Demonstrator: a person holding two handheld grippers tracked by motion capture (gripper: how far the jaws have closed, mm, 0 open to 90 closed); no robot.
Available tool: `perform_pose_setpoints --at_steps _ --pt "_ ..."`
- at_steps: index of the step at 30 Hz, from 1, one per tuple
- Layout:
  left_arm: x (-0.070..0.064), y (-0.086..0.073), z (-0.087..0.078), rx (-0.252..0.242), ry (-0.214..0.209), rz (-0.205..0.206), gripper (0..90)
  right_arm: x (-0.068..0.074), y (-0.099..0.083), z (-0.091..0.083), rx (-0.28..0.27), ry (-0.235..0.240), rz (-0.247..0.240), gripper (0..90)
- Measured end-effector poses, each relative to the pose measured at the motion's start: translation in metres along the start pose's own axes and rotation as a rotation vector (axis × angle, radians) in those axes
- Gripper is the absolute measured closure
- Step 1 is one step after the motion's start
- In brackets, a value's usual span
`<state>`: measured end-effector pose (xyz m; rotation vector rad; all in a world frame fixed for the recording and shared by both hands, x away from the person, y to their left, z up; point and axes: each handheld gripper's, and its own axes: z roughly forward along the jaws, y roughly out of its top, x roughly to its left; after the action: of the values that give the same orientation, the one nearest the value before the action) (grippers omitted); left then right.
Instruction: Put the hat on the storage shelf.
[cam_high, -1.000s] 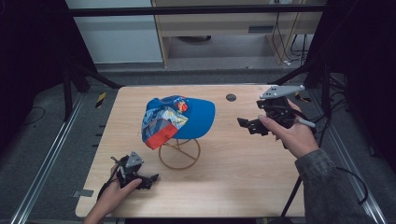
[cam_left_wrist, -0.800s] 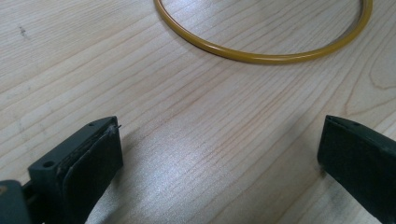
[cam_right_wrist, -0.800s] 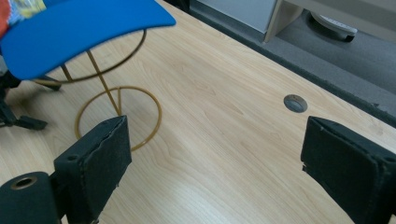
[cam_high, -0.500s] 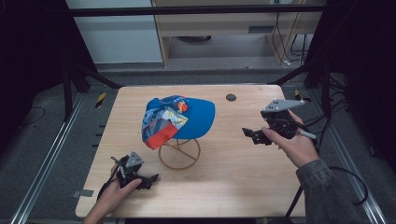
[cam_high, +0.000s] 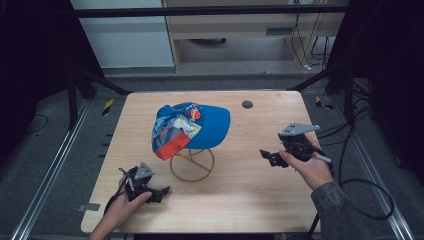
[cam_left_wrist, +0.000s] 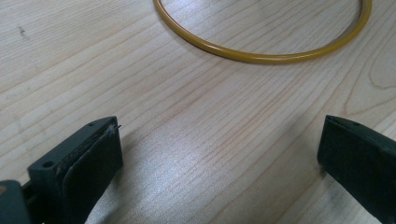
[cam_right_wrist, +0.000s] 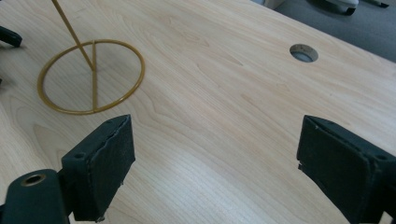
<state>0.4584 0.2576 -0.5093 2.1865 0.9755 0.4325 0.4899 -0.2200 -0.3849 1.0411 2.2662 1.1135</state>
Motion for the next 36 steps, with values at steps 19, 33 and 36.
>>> perform_pose_setpoints --at_steps 19,33,36 --pt "0.0 0.0 0.0 0.0 0.0 0.0 0.0 0.0 -0.063 0.042 0.076 0.015 0.079 13.7" --pt "0.0 0.0 0.0 0.0 0.0 0.0 0.0 0.009 -0.082 0.076 0.089 0.018 0.124 12.8" --pt "0.0 0.0 0.0 0.0 0.0 -0.001 0.0 0.01 -0.083 0.079 0.088 0.02 0.13 12.6"
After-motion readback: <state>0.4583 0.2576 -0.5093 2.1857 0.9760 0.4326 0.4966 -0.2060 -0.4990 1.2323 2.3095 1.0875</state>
